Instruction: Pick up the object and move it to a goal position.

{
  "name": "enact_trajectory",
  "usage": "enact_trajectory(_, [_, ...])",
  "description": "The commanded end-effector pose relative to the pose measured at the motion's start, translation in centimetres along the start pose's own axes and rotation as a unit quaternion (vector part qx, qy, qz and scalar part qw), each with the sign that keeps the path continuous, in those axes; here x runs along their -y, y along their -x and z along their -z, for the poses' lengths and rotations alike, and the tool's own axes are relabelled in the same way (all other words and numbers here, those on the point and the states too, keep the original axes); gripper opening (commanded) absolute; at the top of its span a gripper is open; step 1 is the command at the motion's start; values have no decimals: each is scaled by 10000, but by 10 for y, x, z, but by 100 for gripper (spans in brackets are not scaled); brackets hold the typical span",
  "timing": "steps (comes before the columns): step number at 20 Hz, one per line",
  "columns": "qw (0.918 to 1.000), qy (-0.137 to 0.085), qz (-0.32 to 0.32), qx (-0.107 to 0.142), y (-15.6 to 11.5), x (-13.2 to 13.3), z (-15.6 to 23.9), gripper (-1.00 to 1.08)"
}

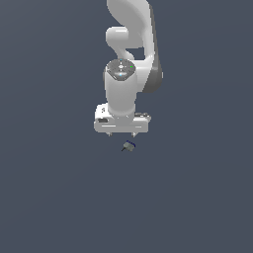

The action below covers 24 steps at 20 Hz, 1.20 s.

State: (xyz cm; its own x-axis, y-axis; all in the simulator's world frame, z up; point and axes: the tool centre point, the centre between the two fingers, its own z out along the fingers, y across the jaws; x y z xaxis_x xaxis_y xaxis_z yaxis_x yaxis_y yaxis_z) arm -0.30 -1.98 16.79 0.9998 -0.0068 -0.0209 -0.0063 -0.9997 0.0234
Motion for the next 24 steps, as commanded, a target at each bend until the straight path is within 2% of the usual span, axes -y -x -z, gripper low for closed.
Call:
enact_trajectory(1, [10000,-3,-11,3,0,1,-1,100])
enact_trajectory(8, [9995,-29,-317,-7,1,5,-13,100])
enact_trajectory(14, [9965,-67,-837,-21,3,11,-33,100])
enact_trajectory(18, [9912,-96,-1322,-32,6,16,-51,100])
enact_trajectory(24, [9784,-127,-2063,-47,11,23,-77,100])
